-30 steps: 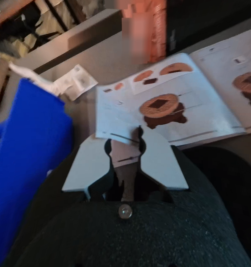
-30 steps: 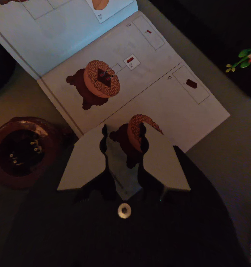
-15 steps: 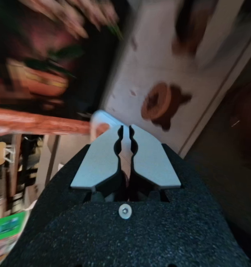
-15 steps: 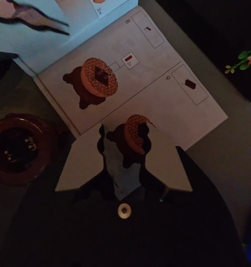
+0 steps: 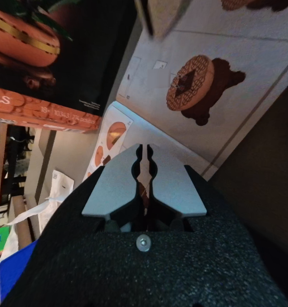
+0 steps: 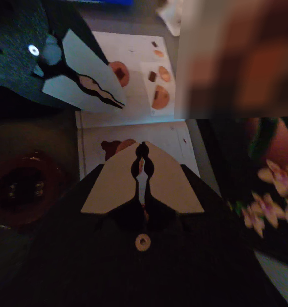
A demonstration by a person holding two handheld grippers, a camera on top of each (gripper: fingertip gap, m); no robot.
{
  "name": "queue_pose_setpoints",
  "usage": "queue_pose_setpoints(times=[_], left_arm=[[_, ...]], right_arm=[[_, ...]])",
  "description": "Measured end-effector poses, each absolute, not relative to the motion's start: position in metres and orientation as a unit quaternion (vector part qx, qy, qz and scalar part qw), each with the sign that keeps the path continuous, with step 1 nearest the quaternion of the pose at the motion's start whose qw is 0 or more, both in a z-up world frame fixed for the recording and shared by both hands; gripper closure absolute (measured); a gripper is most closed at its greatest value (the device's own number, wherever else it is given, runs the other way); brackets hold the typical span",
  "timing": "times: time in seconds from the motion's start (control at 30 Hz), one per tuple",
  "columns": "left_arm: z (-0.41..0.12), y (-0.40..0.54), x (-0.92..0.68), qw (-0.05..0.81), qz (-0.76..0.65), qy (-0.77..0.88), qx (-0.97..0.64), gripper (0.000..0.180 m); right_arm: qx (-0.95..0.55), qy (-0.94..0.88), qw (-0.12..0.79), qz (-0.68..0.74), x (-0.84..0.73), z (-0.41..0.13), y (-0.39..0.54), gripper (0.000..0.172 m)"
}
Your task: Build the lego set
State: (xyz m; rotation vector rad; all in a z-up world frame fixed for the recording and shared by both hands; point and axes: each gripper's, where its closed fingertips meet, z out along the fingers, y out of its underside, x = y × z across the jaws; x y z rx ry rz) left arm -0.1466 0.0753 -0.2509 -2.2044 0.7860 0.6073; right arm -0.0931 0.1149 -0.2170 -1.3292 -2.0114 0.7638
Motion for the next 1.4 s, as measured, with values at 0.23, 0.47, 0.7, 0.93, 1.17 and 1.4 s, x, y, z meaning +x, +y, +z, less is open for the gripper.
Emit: queue_pose_setpoints(times=[0.23,0.47,0.7,0.93,1.17,1.4], left_arm=[[-0.266,0.066,-0.114,0.356,0.103,0.334,-0.867,0.180],[-0.268,0.065,-0.114,0.354,0.077,0.304,-0.881,0.180],[-0.269,0.068,-0.113,0.345,0.072,0.270,-0.896,0.180],[-0.269,0.069,-0.111,0.342,0.059,0.238,-0.907,0.180],[-0.269,0.077,-0.100,0.333,0.043,0.246,-0.909,0.180],[-0.249,0.077,-0.108,0.382,0.009,0.199,-0.902,0.180]], right_arm=[[-0.398,-0.801,0.230,0.383,-0.140,-0.253,0.083,0.172],[-0.441,-0.799,0.224,0.342,-0.155,-0.268,0.118,0.172],[-0.453,-0.797,0.304,0.260,-0.178,-0.267,0.163,0.172],[-0.563,-0.741,0.268,0.251,-0.110,-0.219,0.144,0.160],[-0.645,-0.706,0.236,0.172,-0.033,-0.270,0.123,0.166],[-0.648,-0.687,0.250,0.214,-0.024,-0.269,0.139,0.157]])
